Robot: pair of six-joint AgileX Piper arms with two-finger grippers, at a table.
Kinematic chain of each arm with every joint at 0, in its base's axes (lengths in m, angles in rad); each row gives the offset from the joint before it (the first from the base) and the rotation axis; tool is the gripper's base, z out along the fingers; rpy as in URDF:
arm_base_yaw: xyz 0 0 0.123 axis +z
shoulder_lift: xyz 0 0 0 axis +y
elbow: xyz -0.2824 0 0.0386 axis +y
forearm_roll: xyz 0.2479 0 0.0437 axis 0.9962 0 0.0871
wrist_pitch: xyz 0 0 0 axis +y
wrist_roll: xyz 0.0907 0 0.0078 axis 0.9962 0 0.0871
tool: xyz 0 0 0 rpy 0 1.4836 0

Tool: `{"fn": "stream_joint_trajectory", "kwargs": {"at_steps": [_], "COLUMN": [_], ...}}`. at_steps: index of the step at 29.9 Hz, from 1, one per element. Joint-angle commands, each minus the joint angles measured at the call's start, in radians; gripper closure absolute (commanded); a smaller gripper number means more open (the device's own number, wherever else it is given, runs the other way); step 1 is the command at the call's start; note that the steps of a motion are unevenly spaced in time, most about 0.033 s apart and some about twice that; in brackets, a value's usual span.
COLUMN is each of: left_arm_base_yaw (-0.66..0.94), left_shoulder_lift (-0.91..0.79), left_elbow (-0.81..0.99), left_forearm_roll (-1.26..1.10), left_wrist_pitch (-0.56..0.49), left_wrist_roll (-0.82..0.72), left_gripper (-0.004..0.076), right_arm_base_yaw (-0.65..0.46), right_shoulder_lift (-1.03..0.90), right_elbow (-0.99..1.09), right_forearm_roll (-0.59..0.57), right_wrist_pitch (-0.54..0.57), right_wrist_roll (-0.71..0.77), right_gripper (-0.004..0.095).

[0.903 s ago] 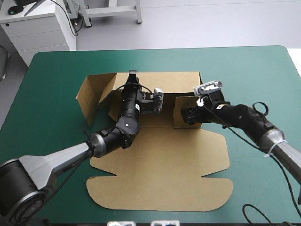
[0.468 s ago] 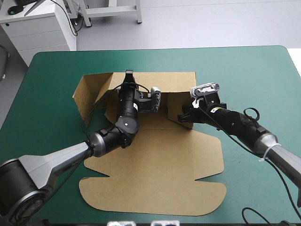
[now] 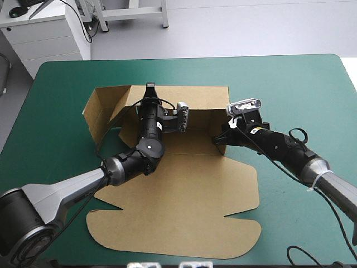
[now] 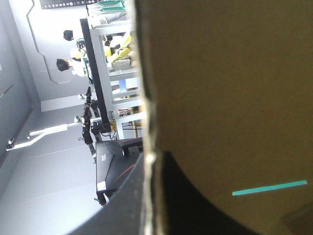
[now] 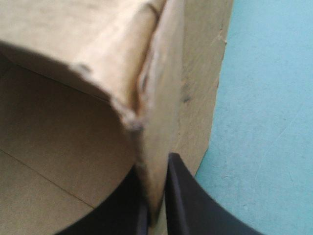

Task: Fold the box

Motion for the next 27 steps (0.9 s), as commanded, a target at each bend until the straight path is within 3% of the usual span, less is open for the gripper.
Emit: {"fn": "stream_joint_trajectory", "kwargs": {"at_steps": [1,5,9,11,19,27], "left_arm_base_yaw": [-0.008,-0.008,-0.008,-0.008,-0.111,-0.249], "left_shoulder_lift": [-0.038,-0.038,-0.038,-0.038,-0.040,-0.052], "left_elbow": [-0.024,-0.024,-0.024,-0.024,-0.024,-0.024], "left_forearm_roll": [0.132,0.132,0.132,0.132,0.132,0.132], "left_wrist_pitch": [-0.018,-0.033,-0.041,-0.050,0.079,0.181], "left_wrist_roll": [-0.006,-0.006,-0.006,-0.010,-0.002,-0.002], "left_gripper": [0.0723,0.0618,0.0429,0.0374,0.0374,0.0374], "right_arm_base_yaw": [0.008,0.008,0.004,0.004,-0.148,-0.215], "right_shoulder_lift": [-0.036,-0.036,-0.029,-0.025,0.018,0.073], "right_elbow": [-0.031,-0.031,-0.036,-0.047,-0.159,-0.282], "right_forearm_roll": [0.019,0.019,0.019,0.015,-0.040,-0.351], "right_wrist_pitch": [-0.041,-0.041,-0.030,-0.037,0.101,0.225], "right_wrist_roll": [-0.006,0.020,0.045,0.046,0.101,0.292], "right_gripper": [0.0920,0.0920,0.0920,0.0920,0.0920,0.0920]}}
